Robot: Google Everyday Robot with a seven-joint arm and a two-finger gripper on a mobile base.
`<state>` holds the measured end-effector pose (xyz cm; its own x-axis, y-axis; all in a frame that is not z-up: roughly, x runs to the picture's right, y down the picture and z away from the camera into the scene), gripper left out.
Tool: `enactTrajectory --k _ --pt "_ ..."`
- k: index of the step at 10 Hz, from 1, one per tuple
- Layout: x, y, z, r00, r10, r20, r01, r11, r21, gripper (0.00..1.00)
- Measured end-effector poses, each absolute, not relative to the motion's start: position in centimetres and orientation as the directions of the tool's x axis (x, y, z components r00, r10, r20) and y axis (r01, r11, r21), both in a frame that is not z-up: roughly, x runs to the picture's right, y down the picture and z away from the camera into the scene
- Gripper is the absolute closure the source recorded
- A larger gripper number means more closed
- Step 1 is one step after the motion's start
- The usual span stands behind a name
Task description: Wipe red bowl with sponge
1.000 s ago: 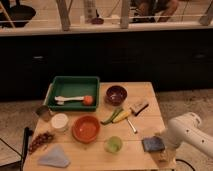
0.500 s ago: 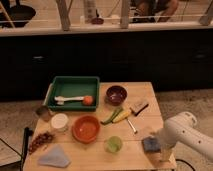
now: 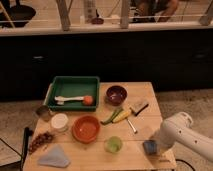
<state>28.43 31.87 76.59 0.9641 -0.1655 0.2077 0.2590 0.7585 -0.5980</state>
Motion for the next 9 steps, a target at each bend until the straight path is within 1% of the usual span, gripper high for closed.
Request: enactTrajectory --k 2,3,9 --pt "28.51 31.98 76.82 0.964 -0.162 0.211 0.259 0.752 -0.606 0.94" --pt "28.55 32.03 76.79 0.964 -0.163 0.211 0.260 0.751 -0.607 0.99" --pt "29.43 32.11 76.37 0.965 -0.169 0.201 0.258 0.754 -0.604 1.00"
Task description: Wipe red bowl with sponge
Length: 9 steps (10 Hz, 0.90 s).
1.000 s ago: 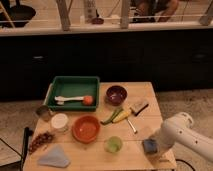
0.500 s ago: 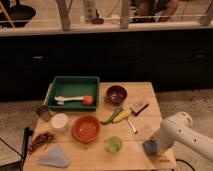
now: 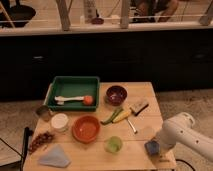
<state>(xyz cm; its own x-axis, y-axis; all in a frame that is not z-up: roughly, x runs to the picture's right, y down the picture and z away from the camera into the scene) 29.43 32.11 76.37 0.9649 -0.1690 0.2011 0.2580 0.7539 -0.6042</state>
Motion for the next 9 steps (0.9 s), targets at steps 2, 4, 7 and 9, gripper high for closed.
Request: enactTrajectory --k 2,4,7,9 --pt "29.28 31.85 76.35 0.964 -0.171 0.204 0.261 0.759 -0.597 1.00" --pt "29.39 31.78 76.31 0.964 -0.171 0.202 0.259 0.762 -0.594 1.00" --pt "29.26 31.57 76.33 0.963 -0.175 0.203 0.263 0.763 -0.591 1.00" --pt "29.31 31.40 76.33 0.964 -0.175 0.201 0.262 0.765 -0.589 1.00"
